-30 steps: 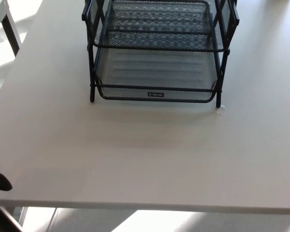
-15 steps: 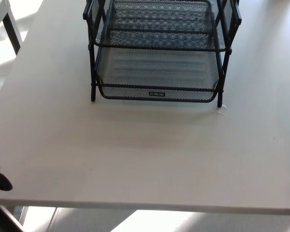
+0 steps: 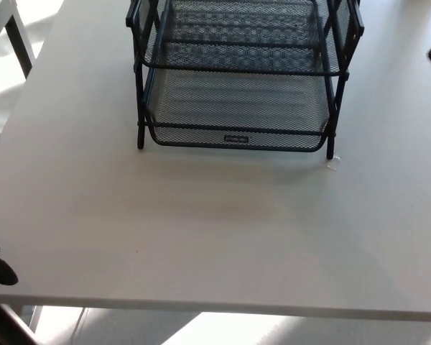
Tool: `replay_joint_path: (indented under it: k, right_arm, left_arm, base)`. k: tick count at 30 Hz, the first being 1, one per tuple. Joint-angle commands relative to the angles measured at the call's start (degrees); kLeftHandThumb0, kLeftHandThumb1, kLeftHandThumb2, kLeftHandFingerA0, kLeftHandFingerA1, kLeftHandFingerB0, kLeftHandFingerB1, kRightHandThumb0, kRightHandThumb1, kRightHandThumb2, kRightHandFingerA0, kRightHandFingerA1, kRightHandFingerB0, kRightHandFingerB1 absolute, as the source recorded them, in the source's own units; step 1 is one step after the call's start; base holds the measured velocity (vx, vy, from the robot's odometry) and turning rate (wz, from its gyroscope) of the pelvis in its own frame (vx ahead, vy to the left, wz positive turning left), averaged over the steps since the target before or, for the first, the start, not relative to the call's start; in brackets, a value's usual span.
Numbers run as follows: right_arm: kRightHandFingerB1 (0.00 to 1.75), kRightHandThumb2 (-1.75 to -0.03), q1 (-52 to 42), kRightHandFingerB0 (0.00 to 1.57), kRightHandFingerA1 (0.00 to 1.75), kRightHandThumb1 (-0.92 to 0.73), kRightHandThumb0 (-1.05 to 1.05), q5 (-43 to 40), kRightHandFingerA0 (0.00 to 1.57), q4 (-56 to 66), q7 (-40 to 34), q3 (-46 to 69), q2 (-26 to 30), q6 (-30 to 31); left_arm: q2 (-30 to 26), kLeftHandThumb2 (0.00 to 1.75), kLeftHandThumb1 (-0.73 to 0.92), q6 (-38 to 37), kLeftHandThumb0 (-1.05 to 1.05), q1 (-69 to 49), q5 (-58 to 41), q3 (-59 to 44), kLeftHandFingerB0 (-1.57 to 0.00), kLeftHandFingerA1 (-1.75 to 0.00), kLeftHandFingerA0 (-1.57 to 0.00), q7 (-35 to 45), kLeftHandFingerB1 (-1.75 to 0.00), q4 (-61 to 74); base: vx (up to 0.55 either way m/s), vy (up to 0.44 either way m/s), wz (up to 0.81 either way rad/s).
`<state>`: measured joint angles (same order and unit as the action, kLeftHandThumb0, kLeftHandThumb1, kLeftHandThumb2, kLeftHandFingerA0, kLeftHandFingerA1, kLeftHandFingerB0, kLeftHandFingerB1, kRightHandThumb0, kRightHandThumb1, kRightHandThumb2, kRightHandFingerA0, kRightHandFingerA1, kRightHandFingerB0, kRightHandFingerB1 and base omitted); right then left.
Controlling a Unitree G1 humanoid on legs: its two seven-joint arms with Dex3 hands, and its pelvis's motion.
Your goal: The robot uses its right hand to grab the drawer kept on the middle of the desk and pull it out towards the robot
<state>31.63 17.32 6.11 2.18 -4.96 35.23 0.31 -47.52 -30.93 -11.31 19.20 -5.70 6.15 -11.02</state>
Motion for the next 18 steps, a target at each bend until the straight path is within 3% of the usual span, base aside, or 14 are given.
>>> replay_joint_path:
  k: [1,3,4,7,8,9,12,13,14,15,18]
  right_arm:
    - [0.44,-0.81,3.26,0.08,0.55,-0.47,-0.63,6.64,0.15,1.85,2.57,-4.58,-2.81,3.83]
    - [0.44,-0.81,4.34,0.08,0.55,-0.47,-0.63,7.67,0.15,3.16,3.81,-6.62,-4.78,6.56]
    - [0.33,-0.58,5.18,0.18,0.52,-0.59,-0.56,6.98,0.17,1.77,3.46,-8.02,-6.69,4.30]
    - [0.35,-0.59,6.50,0.18,0.55,-0.59,-0.58,7.85,0.15,1.09,3.92,-9.28,-8.39,4.24]
    - [0.46,-0.82,7.28,0.10,0.58,-0.47,-0.66,10.21,0.15,0.44,3.59,-10.84,-8.71,3.82]
    - [0.37,-0.58,8.10,0.16,0.59,-0.59,-0.62,10.92,0.16,-0.64,3.25,-12.27,-10.08,3.00]
    - [0.36,-0.58,8.63,0.17,0.57,-0.58,-0.62,10.82,0.14,-1.64,3.52,-13.11,-11.47,2.71]
    - [0.37,-0.58,9.06,0.14,0.54,-0.60,-0.65,12.06,0.14,-1.82,3.83,-13.93,-11.76,3.45]
    - [0.47,-0.84,9.56,0.09,0.55,-0.47,-0.72,13.69,0.13,-2.47,3.59,-15.01,-12.14,3.59]
    - [0.37,-0.58,10.20,0.17,0.52,-0.60,-0.71,15.41,0.17,-3.99,2.58,-16.35,-12.88,2.92]
    - [0.36,-0.55,11.00,0.21,0.54,-0.57,-0.71,15.76,0.18,-7.88,1.68,-17.91,-14.90,1.85]
  left_arm:
    - [-0.40,0.57,0.57,-1.16,-0.29,0.09,1.09,-0.44,-0.81,-0.87,-0.77,0.50,-0.58,-0.19]
    - [-0.42,0.57,0.57,-0.95,-0.29,0.03,1.05,-0.50,-0.81,-0.87,-0.77,0.68,-0.58,-0.03]
    - [-0.46,0.57,0.57,-0.81,-0.29,-0.06,1.43,-0.54,-0.81,-0.87,-0.77,0.53,-0.57,0.25]
    - [-0.36,0.57,0.58,-0.48,-0.29,0.39,1.67,-0.43,-0.81,-0.85,-0.77,0.50,-0.56,0.14]
    - [-0.34,0.57,0.58,-0.08,-0.30,0.27,1.27,-0.50,-0.81,-0.86,-0.76,0.97,-0.58,0.49]
    - [-0.16,0.57,0.56,-0.90,-0.29,0.34,1.10,-0.59,-0.83,-0.90,-0.79,0.59,-0.59,0.28]
    - [-0.14,0.57,0.56,-1.68,-0.29,0.54,1.31,-0.56,-0.83,-0.90,-0.79,0.21,-0.60,-0.21]
    - [-0.21,0.57,0.56,-1.68,-0.29,0.48,1.20,-0.60,-0.82,-0.90,-0.78,0.39,-0.60,-0.13]
    - [-0.17,0.57,0.56,-1.67,-0.28,0.46,1.19,-0.64,-0.83,-0.89,-0.79,0.36,-0.59,-0.13]
    - [-0.09,0.57,0.56,-1.74,-0.28,0.52,1.26,-0.63,-0.83,-0.87,-0.79,0.21,-0.58,-0.31]
    - [0.20,0.57,0.57,-1.08,-0.29,0.33,1.50,-0.23,-0.82,-0.87,-0.78,0.57,-0.59,0.18]
  base:
    - [0.00,0.000,0.00]
    - [0.00,0.000,0.00]
    - [0.00,0.000,0.00]
    - [0.00,0.000,0.00]
    - [0.00,0.000,0.00]
    - [0.00,0.000,0.00]
    - [0.00,0.000,0.00]
    - [0.00,0.000,0.00]
    - [0.00,0.000,0.00]
    - [0.00,0.000,0.00]
    - [0.00,0.000,0.00]
